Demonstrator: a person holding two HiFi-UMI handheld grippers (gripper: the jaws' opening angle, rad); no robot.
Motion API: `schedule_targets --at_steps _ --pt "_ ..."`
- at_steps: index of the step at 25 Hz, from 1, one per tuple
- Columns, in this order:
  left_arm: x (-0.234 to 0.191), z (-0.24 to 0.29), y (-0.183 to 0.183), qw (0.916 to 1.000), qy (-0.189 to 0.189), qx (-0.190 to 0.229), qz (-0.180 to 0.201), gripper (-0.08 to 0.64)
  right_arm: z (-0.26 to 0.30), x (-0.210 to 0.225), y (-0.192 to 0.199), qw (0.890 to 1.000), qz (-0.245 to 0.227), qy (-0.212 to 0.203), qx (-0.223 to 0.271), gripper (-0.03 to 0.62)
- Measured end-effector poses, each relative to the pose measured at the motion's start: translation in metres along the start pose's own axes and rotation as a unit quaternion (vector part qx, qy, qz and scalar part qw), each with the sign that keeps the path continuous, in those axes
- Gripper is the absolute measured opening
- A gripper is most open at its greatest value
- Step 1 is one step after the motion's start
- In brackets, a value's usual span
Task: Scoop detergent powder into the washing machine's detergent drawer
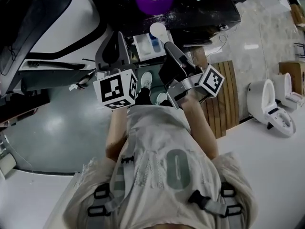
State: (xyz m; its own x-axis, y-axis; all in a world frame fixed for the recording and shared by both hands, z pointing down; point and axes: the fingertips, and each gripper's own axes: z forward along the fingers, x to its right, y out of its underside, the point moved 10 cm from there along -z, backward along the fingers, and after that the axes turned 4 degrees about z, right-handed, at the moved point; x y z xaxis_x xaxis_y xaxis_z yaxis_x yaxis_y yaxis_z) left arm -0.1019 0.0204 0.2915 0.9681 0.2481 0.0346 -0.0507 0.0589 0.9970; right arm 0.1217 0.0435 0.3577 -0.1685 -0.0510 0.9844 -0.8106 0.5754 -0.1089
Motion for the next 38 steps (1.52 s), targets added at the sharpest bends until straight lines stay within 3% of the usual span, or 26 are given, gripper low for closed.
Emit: schedule_targets --at_steps 5,13,20,28,38 --pt "-0.012 -0.006 0.010 0.9999 -0.012 -0.010 0.003 0.020 0.002 0.030 0.006 0.999 0.000 0.032 -0.028 0.011" --pt "-0.030 -0.007 0.025 0.9994 -0.025 -0.022 -0.003 0.020 0.008 0.057 0.010 0.997 -0.017 0.074 -0.032 0.011" --pt "-0.037 0.000 0.028 0.9994 -0.021 -0.027 0.001 0.020 0.014 0.061 0.010 0.989 -0.082 0.114 -0.042 0.009" --pt "-0.041 0.004 0.035 0.9992 -0.016 -0.037 -0.003 0.020 0.017 0.057 0.010 0.965 -0.194 0.167 -0.063 0.009" --pt "-0.046 0.004 0.045 0.9985 -0.019 -0.049 -0.016 0.020 0.022 0.055 0.013 0.915 -0.317 0.229 -0.099 0.011"
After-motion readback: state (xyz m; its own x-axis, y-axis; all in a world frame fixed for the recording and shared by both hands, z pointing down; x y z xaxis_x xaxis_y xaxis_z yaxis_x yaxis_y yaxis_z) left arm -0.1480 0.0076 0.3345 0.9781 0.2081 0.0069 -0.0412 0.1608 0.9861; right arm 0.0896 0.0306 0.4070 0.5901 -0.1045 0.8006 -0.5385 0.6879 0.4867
